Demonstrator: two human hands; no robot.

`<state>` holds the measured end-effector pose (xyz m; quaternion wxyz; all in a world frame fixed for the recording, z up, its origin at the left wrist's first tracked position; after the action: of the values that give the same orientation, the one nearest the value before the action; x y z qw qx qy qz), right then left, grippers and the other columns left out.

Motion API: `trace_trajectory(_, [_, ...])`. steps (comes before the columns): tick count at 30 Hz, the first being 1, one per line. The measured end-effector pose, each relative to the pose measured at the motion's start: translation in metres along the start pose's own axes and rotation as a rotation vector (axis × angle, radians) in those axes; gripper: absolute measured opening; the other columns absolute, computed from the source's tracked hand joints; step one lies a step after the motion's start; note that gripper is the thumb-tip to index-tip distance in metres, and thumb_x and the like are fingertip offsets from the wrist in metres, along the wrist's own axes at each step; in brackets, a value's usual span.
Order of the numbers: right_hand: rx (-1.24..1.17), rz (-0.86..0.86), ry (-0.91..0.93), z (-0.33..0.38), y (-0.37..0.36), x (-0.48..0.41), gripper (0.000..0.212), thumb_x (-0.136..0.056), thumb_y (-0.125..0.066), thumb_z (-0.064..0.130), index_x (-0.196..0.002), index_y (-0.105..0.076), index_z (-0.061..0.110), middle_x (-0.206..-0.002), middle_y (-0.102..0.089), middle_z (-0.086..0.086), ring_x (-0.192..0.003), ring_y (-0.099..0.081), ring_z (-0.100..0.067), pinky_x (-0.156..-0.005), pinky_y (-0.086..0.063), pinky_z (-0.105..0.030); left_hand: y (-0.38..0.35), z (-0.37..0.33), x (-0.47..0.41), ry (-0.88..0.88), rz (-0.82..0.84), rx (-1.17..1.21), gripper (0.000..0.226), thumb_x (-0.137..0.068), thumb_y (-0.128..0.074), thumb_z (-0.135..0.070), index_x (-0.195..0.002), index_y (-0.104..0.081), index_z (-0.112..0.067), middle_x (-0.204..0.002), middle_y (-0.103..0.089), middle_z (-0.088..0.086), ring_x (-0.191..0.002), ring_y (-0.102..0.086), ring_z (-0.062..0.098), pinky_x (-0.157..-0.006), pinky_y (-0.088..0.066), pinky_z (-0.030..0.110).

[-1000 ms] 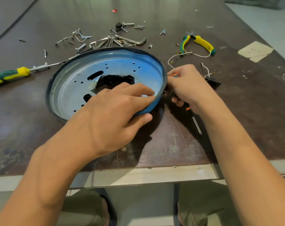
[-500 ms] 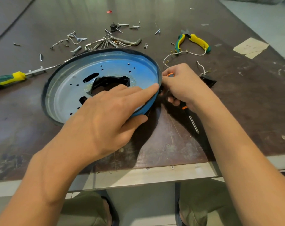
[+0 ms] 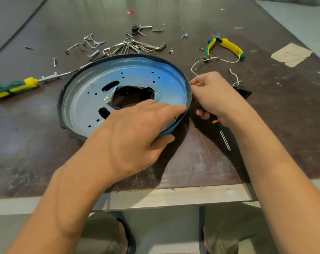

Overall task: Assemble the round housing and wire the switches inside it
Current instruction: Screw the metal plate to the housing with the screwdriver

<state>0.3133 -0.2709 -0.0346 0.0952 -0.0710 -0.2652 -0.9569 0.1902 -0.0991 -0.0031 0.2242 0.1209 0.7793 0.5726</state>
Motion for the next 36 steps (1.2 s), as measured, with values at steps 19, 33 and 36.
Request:
trace_trajectory(19, [-0.059, 0.137, -0.016, 0.000, 0.007, 0.004, 0.010, -0.097, -0.053, 0.016, -0.094, -0.063, 0.014, -0.051, -0.061, 0.002, -0.038, -0.044, -0.011, -0.033, -0.031, -0.019, 0.008, 0.004, -0.020, 0.223, 0.089, 0.191, 0.029, -0.097, -0.056, -0.023, -0.123, -0.066, -0.031, -0.102, -0.064, -0.011, -0.088, -0.055, 0.005, -0.071, -0.038, 0.017])
trace_trajectory(33, [-0.060, 0.166, -0.029, -0.002, 0.008, 0.003, 0.010, -0.100, -0.052, 0.019, -0.102, -0.061, 0.016, -0.057, -0.064, 0.000, -0.039, -0.047, -0.011, -0.034, -0.033, -0.019, -0.002, 0.007, -0.039, 0.327, 0.035, 0.202, 0.024, -0.090, -0.064, -0.039, -0.072, -0.067, -0.023, -0.066, -0.063, -0.007, -0.063, -0.057, 0.008, -0.060, -0.045, 0.031])
trace_trajectory(36, [-0.062, 0.164, -0.029, -0.001, 0.009, 0.004, 0.011, -0.101, -0.051, 0.020, -0.103, -0.060, 0.015, -0.059, -0.063, -0.002, -0.039, -0.047, -0.011, -0.034, -0.033, -0.019, -0.001, 0.008, -0.039, 0.327, 0.079, 0.260, 0.019, -0.090, -0.064, -0.036, -0.075, -0.068, -0.025, -0.070, -0.065, -0.008, -0.067, -0.058, 0.006, -0.065, -0.047, 0.030])
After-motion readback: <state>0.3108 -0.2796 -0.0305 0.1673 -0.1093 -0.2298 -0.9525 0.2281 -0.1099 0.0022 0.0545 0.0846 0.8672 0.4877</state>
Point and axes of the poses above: each hand's wrist, its own x-axis away from the middle knuckle, its own y-axis out of the back of the hand, z = x × y, the point moved 1 cm from there along -x, towards the middle knuckle
